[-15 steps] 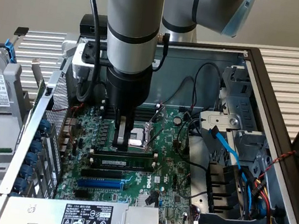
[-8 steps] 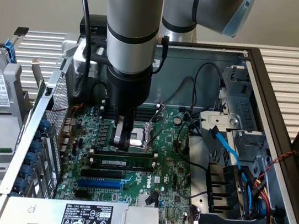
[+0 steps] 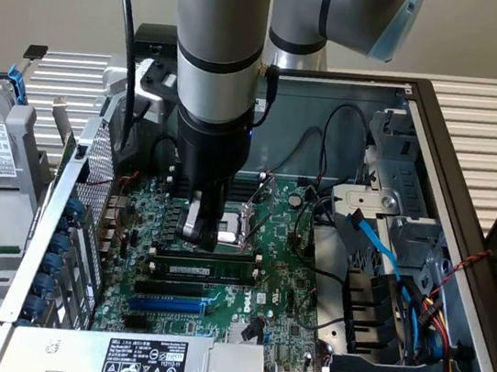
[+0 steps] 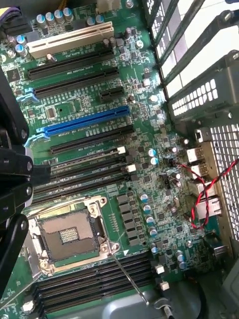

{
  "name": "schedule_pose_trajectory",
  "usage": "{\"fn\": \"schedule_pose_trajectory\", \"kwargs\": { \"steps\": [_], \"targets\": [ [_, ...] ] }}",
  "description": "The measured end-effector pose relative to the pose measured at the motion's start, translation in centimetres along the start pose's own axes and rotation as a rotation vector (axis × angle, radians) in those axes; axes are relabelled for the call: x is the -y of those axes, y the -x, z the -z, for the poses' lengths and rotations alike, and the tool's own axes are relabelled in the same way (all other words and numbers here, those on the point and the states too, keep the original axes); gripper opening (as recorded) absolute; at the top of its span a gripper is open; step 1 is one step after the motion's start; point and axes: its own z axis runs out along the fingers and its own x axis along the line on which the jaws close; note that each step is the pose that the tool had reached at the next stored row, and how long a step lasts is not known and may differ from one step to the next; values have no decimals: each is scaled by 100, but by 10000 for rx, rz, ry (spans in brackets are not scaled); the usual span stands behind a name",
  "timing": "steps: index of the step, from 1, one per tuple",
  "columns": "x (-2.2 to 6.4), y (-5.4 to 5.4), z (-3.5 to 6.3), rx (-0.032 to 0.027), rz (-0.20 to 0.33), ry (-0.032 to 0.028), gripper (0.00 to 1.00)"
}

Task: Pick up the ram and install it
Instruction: 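Press down the ram until it locks into place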

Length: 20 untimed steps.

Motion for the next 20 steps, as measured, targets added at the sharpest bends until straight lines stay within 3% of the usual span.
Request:
{"fn": "schedule_pose_trajectory", "kwargs": {
  "steps": [20],
  "targets": [
    [0, 0, -4, 147, -3476, -292, 11]
  ]
}}
